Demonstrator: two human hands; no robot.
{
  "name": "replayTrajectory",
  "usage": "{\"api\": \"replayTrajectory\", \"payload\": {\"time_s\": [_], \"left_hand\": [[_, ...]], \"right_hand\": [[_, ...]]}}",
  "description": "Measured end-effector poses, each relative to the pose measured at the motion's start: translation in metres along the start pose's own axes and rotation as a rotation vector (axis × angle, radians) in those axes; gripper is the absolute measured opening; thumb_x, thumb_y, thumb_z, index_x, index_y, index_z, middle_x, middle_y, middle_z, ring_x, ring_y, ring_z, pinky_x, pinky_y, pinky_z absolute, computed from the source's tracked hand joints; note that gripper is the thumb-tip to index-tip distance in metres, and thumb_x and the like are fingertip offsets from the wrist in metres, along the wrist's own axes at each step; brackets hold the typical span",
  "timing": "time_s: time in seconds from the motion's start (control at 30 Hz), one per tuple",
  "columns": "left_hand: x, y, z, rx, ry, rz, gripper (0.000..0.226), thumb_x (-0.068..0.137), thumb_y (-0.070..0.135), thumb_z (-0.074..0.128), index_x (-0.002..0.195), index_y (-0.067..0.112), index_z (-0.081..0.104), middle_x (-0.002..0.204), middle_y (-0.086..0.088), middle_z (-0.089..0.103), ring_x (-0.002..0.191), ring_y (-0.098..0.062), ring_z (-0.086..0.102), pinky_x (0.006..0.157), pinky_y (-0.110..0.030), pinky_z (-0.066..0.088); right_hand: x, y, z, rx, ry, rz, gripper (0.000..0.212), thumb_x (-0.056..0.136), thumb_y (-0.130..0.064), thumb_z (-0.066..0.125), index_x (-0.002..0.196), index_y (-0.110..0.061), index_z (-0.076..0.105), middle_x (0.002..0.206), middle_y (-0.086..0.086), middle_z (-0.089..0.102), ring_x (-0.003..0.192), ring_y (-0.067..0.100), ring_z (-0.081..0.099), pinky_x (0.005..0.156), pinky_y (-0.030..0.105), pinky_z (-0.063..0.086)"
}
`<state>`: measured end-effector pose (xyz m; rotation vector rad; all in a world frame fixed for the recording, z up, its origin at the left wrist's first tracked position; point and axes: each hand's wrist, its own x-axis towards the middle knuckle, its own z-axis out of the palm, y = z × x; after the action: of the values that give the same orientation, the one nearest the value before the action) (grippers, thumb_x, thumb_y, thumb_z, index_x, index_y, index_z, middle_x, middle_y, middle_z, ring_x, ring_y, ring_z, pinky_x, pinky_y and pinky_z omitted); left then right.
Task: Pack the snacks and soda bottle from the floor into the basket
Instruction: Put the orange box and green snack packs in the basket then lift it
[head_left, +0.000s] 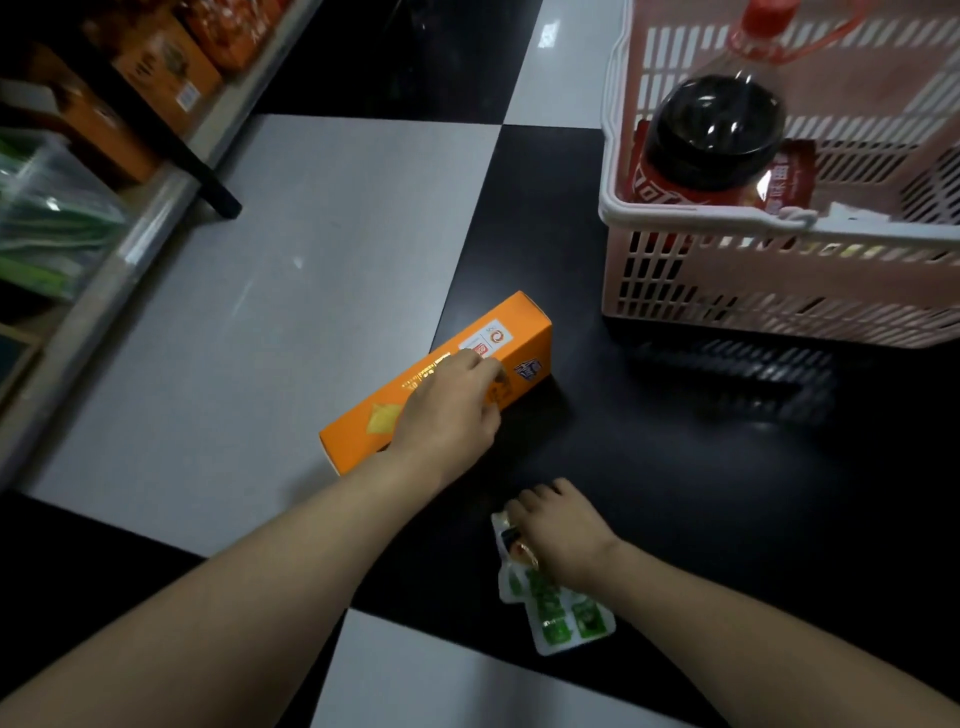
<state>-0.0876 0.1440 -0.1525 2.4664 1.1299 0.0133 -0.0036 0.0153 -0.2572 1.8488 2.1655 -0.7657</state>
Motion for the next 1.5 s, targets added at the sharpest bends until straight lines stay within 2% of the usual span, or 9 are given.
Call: {"api": "replayTrajectory", "payload": {"time_s": [0.13,0.23,0.3,0.4,0.53,0.83,1.1,1.3,1.5], "left_hand": [[0.003,-0.006,0.005,0.150,0.095,0.054,0.063,0.077,0.025,0.071,0.131,0.019,0.039,0.142,-0.012,0.035,0.133,-0.030,0.029,0.107,-0.043,0.033],[0.017,-0.011,0.007,0.276,-0.011,-0.127,0.107,0.070,0.041,0.077,0.144,0.025,0.001,0.154,-0.017,0.006,0.143,-0.037,0.002,0.116,-0.049,0.012],[0.027,-0.011,0.008,0.234,-0.114,-0.277,0.117,0.069,0.046,0.076,0.144,0.024,-0.011,0.153,-0.021,0.011,0.142,-0.041,0.010,0.114,-0.053,0.014],[0.031,-0.013,0.007,0.218,-0.166,-0.330,0.095,0.075,0.038,0.072,0.143,0.016,0.009,0.135,-0.020,0.041,0.125,-0.037,0.040,0.100,-0.051,0.037],[0.021,0.003,-0.006,0.209,-0.104,-0.196,0.063,0.073,0.045,0.069,0.120,0.019,0.035,0.117,-0.009,0.049,0.112,-0.028,0.048,0.079,-0.043,0.045],[0.026,0.126,-0.092,0.189,0.218,0.424,0.072,0.058,0.051,0.074,0.118,0.020,0.049,0.102,-0.002,0.061,0.090,-0.023,0.059,0.058,-0.030,0.044],[0.067,0.257,-0.132,0.158,0.383,0.753,0.075,0.065,0.036,0.075,0.130,0.013,0.044,0.112,-0.012,0.059,0.101,-0.031,0.056,0.073,-0.043,0.053],[0.109,0.306,-0.103,0.348,0.404,0.856,0.075,0.075,0.027,0.065,0.140,0.014,0.030,0.122,-0.014,0.053,0.111,-0.032,0.049,0.088,-0.042,0.042],[0.131,0.326,-0.063,0.492,0.361,0.962,0.071,0.079,0.035,0.067,0.137,0.011,0.033,0.131,-0.019,0.049,0.120,-0.035,0.044,0.101,-0.047,0.034]], "right_hand": [[-0.025,0.034,-0.009,0.173,-0.045,0.208,0.056,0.074,-0.030,0.069,0.117,-0.014,0.038,0.118,0.009,0.056,0.106,0.029,0.055,0.081,0.037,0.044],[-0.048,0.056,-0.033,0.219,0.017,0.254,0.064,0.072,-0.036,0.071,0.122,-0.016,0.036,0.119,0.007,0.056,0.106,0.028,0.055,0.080,0.038,0.048],[-0.060,0.063,-0.054,0.206,0.081,0.251,0.064,0.070,-0.039,0.073,0.120,-0.017,0.038,0.117,0.006,0.057,0.104,0.028,0.056,0.079,0.039,0.049],[-0.072,0.067,-0.082,0.193,0.150,0.239,0.061,0.069,-0.040,0.074,0.114,-0.018,0.038,0.112,0.004,0.057,0.102,0.028,0.056,0.076,0.038,0.047],[-0.097,0.076,-0.112,0.211,0.250,0.258,0.048,0.072,-0.040,0.069,0.102,-0.022,0.036,0.102,0.001,0.056,0.094,0.025,0.057,0.068,0.036,0.045],[-0.184,0.133,-0.173,0.207,0.409,0.516,0.050,0.070,-0.050,0.070,0.099,-0.037,0.032,0.086,-0.012,0.052,0.083,0.017,0.061,0.058,0.030,0.046],[-0.234,0.148,-0.167,0.228,0.459,0.650,0.054,0.074,-0.050,0.063,0.121,-0.036,0.040,0.114,-0.009,0.063,0.093,0.016,0.064,0.069,0.030,0.052],[-0.262,0.148,-0.181,0.156,0.605,0.607,0.053,0.068,-0.044,0.069,0.113,-0.031,0.043,0.106,-0.006,0.063,0.094,0.021,0.063,0.066,0.033,0.051],[-0.294,0.151,-0.196,0.066,0.766,0.607,0.044,0.061,-0.041,0.081,0.087,-0.028,0.048,0.072,-0.008,0.070,0.060,0.018,0.065,0.041,0.019,0.032]]}}
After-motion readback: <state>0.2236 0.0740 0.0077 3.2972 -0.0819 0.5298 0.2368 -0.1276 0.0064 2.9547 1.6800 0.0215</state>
